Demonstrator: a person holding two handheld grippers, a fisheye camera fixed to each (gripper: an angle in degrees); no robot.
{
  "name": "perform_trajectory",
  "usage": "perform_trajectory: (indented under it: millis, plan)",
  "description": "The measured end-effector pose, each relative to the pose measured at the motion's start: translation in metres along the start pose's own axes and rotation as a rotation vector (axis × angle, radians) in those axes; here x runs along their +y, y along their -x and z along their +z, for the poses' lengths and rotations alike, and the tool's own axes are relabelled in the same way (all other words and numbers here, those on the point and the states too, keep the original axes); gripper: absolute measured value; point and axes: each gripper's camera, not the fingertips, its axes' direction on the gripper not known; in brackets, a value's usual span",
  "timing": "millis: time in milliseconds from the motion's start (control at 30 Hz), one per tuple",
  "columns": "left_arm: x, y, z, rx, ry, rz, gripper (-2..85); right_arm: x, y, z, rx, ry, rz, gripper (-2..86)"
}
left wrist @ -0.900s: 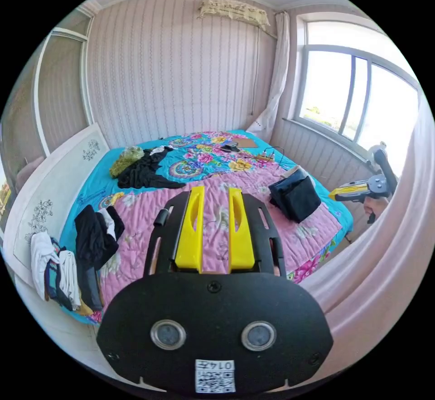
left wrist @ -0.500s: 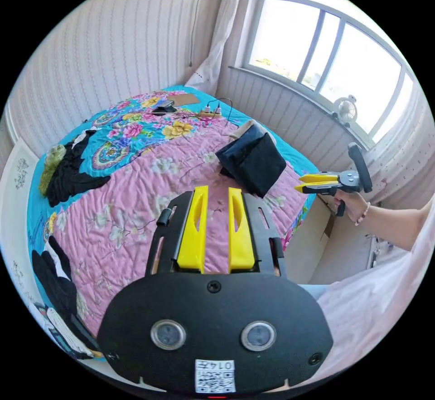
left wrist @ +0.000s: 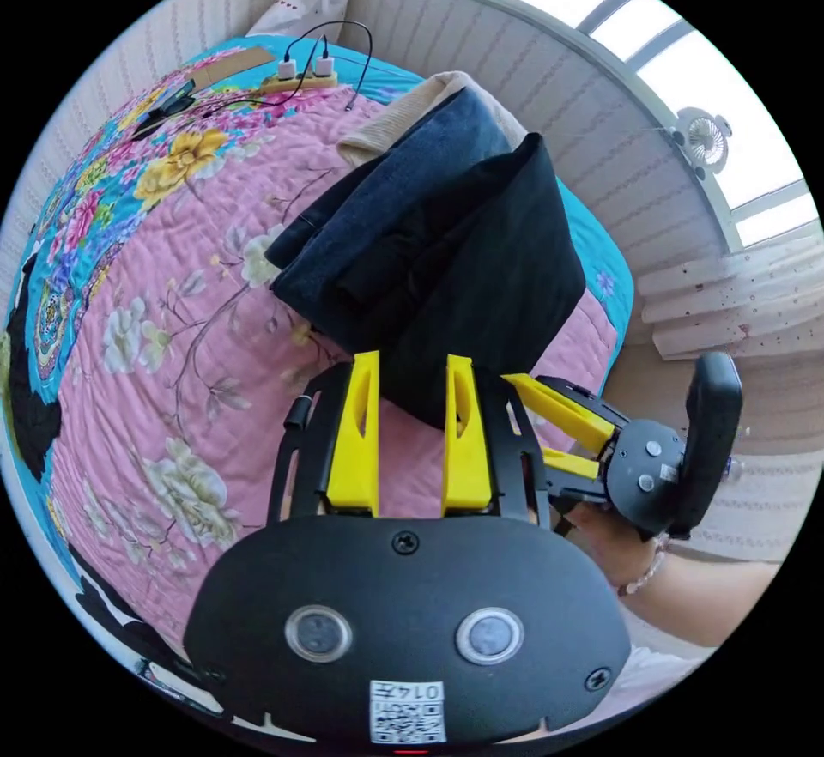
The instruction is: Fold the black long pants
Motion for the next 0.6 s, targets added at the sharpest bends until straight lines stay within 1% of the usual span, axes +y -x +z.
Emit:
perform_trajectory:
  millis: [67, 133, 167, 267, 300, 367, 433, 467, 533, 600]
  plan:
    - [-0.008, 0.001, 0.008, -0.026, 0.006, -0.001, 7.0, 0.003, 0.000, -0.001, 0.008, -0.034, 0.031, 19.7]
    - [-0.012, 0.001, 0.003, 0.043, 0.017, 0.044, 3.1, 0.006, 0.002, -0.002, 0.064, -0.065, 0.064, 20.0]
    - [-0.012, 0.000, 0.000, 0.054, 0.021, 0.042, 2.7, 0.006, 0.002, -0.002, 0.081, -0.068, 0.072, 19.8]
    - [0.000, -0.005, -0.018, 0.170, 0.003, 0.103, 1.3, 0.002, -0.006, -0.004, 0.124, -0.032, 0.089, 16.0]
    - [0.007, -0.009, -0.027, 0.235, -0.003, 0.136, 1.0, 0.001, -0.012, -0.009, 0.124, -0.023, 0.086, 13.1]
    - [0.020, -0.020, -0.045, 0.241, -0.026, 0.201, 0.6, 0.003, -0.025, -0.024, 0.076, -0.034, 0.067, 8.4]
    - [0.041, -0.032, -0.073, 0.264, -0.080, 0.268, 0.3, 0.016, -0.043, -0.056, -0.067, -0.079, 0.038, 4.3]
    - [0.047, -0.033, -0.082, 0.288, -0.094, 0.271, 0.3, 0.020, -0.045, -0.065, -0.097, -0.091, 0.015, 3.9]
    - [0.073, -0.033, -0.123, 0.375, -0.145, 0.274, 0.3, 0.040, -0.042, -0.102, -0.169, -0.114, -0.106, 3.2]
    - [0.101, -0.033, -0.158, 0.412, -0.181, 0.297, 0.3, 0.056, -0.031, -0.128, -0.206, -0.094, -0.217, 2.9]
